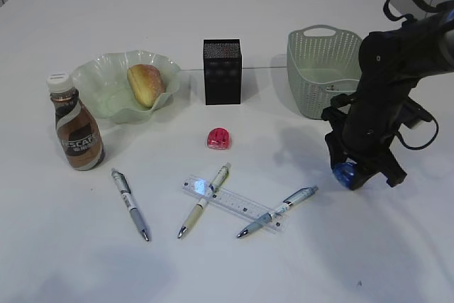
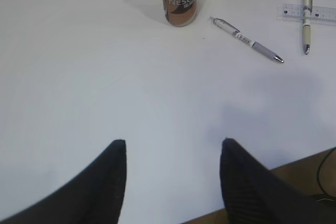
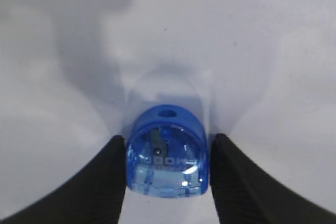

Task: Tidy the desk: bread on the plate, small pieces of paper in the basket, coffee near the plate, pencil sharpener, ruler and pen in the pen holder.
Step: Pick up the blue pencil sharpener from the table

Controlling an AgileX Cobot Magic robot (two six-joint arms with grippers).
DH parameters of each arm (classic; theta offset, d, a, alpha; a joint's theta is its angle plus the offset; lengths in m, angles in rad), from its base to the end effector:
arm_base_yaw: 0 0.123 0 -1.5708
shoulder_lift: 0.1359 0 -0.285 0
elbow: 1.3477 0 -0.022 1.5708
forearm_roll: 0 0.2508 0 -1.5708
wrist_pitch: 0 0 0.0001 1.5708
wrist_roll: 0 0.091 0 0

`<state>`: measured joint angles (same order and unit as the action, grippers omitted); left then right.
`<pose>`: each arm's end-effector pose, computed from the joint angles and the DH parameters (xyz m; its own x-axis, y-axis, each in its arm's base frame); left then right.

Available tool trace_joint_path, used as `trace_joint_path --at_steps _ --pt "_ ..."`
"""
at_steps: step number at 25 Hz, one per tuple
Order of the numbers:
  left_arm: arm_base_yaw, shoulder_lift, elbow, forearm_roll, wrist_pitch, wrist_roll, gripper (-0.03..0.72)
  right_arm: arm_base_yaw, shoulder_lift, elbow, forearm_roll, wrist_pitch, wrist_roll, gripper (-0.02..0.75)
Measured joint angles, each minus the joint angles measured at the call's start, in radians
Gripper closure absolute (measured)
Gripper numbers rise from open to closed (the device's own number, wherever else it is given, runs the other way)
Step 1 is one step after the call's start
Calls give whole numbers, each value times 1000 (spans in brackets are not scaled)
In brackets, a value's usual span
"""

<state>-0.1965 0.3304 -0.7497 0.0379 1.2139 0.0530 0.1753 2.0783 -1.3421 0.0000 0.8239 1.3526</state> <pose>0.0233 -0.0013 0.3329 -0.6246 0.1918 -0.7570 0.2105 0.9748 0.0733 0.3869 0.0685 0.1264 -0.3824 0.9238 -0.0212 0.9190 0.3826 0.0954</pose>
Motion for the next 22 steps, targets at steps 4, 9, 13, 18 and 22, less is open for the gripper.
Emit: trace_joint_path --at_steps 4,9,13,18,22 --pt "0 0 0 0 0 0 289 0 0 0 0 0 0 370" --pt "0 0 0 0 0 0 291 0 0 0 -5 0 -71 391" --pt "0 0 0 0 0 0 292 0 0 0 -5 6 -149 393" --pt "0 0 0 0 0 0 293 0 0 -2 -22 37 -282 393" --pt "0 0 0 0 0 0 293 0 0 -2 -29 65 -397 393"
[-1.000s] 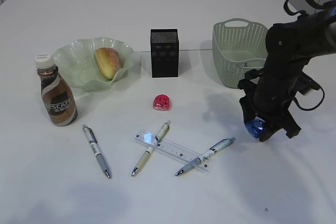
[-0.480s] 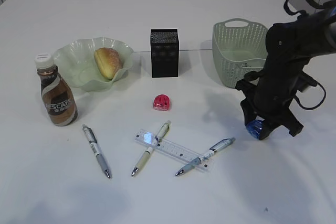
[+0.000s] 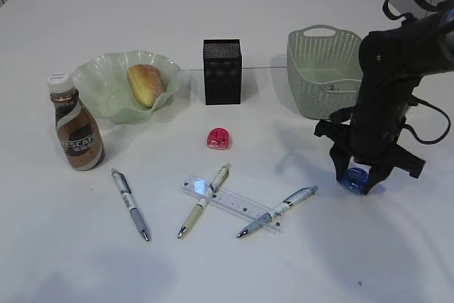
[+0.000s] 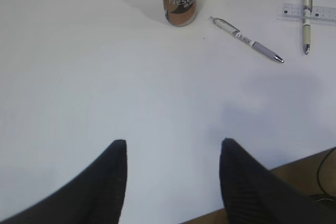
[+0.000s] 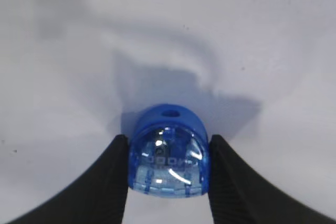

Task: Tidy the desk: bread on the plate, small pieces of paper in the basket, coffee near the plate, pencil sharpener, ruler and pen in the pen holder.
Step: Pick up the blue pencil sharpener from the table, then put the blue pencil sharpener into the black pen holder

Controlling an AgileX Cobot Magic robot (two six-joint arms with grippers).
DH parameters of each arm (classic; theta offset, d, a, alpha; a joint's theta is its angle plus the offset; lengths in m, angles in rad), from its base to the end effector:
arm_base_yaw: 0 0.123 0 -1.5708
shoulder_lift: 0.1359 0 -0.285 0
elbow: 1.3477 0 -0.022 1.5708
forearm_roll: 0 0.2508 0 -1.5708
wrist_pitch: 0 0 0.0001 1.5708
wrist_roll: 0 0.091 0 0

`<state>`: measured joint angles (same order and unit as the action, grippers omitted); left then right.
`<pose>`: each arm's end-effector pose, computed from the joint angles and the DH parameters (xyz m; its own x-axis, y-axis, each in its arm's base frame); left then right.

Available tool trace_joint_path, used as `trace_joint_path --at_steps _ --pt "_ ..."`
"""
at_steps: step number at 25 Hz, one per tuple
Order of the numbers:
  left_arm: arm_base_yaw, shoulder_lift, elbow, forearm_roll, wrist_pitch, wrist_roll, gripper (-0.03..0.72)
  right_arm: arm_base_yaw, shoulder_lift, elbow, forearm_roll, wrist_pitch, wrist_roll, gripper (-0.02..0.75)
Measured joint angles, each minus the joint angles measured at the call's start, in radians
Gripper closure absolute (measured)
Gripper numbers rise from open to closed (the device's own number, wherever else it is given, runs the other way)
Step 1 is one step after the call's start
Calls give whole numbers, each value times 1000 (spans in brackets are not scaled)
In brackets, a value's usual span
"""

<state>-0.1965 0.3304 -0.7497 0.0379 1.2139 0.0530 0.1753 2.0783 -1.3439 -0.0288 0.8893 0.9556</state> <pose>0.0233 -0.0013 0.3329 -0.6246 0.1918 -0.7570 0.2105 0.9748 0.0733 0.3818 0.0656 0.1264 -0.7224 0.6905 -0.0384 0.6905 0.7232 0.0146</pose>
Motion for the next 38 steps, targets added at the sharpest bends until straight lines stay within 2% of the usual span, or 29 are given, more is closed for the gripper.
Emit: trace_joint_path --at_steps 4,6,9,18,28,32,36,38 --pt "0 0 0 0 0 0 293 0 0 -1 -2 55 -132 393" --pt "0 0 0 0 0 0 293 0 0 -1 -2 57 -137 393" --pt "0 0 0 0 0 0 293 0 0 -1 -4 123 -276 393" --pt "0 0 0 0 2 0 293 0 -6 -26 -14 171 -462 393" --pt "0 0 0 0 4 0 294 11 -8 -292 -21 268 -752 393" --pt "0 0 0 0 4 0 294 45 -8 -404 -7 282 -813 393" --pt "0 0 0 0 -2 0 294 68 -8 -441 -3 280 -835 393" --pt "0 0 0 0 -9 0 294 112 -8 -482 -1 235 -868 393"
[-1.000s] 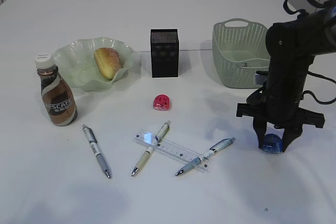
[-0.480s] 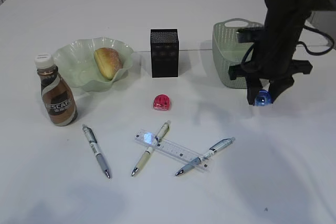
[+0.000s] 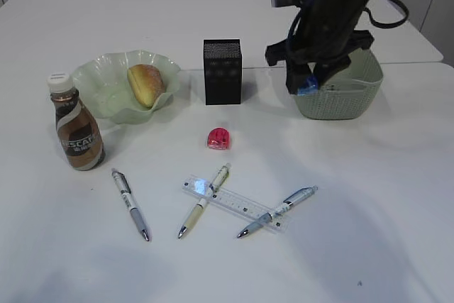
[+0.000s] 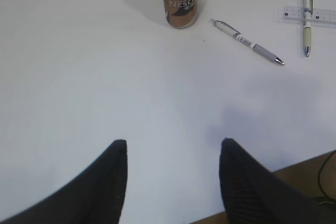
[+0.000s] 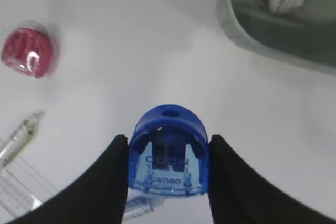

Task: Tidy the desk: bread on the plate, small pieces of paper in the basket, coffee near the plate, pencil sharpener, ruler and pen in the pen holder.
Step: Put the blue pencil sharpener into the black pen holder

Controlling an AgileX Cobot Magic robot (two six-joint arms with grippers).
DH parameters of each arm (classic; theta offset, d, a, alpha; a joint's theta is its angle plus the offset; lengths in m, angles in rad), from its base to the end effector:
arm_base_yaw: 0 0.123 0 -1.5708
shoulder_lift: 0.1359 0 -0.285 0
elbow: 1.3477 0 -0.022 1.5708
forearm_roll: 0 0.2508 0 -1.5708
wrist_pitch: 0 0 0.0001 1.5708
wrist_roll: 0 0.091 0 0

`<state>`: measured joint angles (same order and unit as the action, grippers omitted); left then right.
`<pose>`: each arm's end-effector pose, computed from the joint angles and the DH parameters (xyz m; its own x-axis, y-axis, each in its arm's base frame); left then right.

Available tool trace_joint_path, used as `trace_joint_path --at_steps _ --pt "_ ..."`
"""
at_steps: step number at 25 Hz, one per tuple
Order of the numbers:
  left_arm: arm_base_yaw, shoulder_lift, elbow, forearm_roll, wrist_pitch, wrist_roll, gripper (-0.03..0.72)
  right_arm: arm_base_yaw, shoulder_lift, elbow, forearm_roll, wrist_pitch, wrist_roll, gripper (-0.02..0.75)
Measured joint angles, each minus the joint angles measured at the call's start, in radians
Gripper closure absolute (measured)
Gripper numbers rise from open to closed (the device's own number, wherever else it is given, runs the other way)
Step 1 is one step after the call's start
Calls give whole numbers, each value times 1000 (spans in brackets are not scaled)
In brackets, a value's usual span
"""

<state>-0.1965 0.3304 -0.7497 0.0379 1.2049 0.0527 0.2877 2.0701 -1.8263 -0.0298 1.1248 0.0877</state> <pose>0.0238 -0.0015 0.3335 -0.6179 0.1905 -0.7628 0.2099 0.9750 0.0734 0.4285 0.1242 0.2478 -0.9371 -0.1993 -0.2867 -0.2068 0.9784 -0.0043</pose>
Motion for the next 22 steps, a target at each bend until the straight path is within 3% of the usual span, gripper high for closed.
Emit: trace_joint_path --at_steps 10,22 --pt "0 0 0 0 -31 0 294 47 0 -10 5 -225 -35 393" --pt "0 0 2 2 -31 -2 294 49 2 -11 5 -671 -41 393"
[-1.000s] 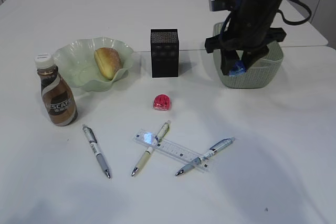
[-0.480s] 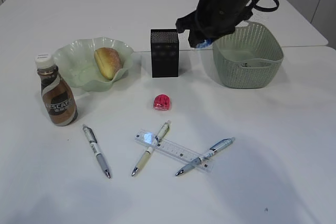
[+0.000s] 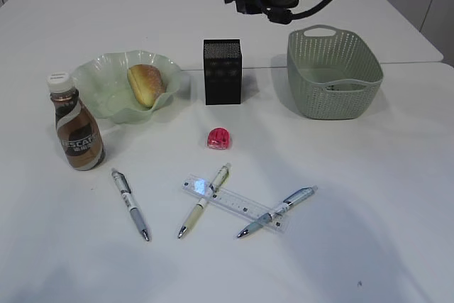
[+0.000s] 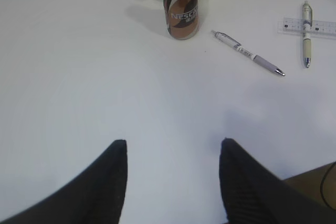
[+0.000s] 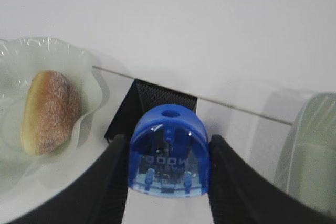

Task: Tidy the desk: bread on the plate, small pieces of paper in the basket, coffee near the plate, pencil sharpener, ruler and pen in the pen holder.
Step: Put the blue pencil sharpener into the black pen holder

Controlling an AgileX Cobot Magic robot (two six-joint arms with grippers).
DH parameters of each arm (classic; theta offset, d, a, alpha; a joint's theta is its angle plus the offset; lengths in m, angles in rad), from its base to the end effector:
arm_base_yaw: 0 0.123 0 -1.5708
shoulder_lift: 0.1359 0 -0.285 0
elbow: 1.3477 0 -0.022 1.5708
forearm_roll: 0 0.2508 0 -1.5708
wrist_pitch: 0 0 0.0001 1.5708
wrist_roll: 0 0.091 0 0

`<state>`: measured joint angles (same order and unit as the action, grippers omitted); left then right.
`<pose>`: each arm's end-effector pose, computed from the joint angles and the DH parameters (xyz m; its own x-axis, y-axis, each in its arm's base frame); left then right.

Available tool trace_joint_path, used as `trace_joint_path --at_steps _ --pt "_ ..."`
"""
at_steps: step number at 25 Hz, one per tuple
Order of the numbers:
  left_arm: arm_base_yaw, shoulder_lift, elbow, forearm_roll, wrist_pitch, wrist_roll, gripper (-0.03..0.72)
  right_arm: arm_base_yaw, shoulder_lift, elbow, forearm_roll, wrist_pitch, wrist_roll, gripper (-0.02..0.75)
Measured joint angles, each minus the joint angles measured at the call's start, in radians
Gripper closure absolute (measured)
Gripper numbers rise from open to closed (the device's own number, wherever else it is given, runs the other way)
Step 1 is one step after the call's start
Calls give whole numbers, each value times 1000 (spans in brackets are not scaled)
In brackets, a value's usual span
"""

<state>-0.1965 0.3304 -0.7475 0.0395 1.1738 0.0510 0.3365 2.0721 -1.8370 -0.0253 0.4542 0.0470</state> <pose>0.0258 -0.0018 0.3351 -0.5960 0.1861 -0.7811 0.2070 0.9755 0.0745 0.4683 0.1628 0.2853 -0.5422 -0.1640 -0.8241 -0.3085 0.9511 0.0137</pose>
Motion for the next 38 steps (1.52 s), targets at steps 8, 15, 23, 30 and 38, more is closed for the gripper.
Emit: trace_joint_path --at_steps 8,15,23,30,38 --pt "0 0 0 0 0 0 294 0 63 0 0 -196 -1 393" --pt "0 0 0 11 -2 0 294 0 115 0 0 -348 -2 393" --pt "0 0 0 31 -6 0 294 0 175 0 0 -404 -2 393" --pt "0 0 0 36 -6 0 294 0 223 0 0 -433 -2 393" --pt "0 0 0 36 -7 0 294 0 231 -2 0 -454 -2 393"
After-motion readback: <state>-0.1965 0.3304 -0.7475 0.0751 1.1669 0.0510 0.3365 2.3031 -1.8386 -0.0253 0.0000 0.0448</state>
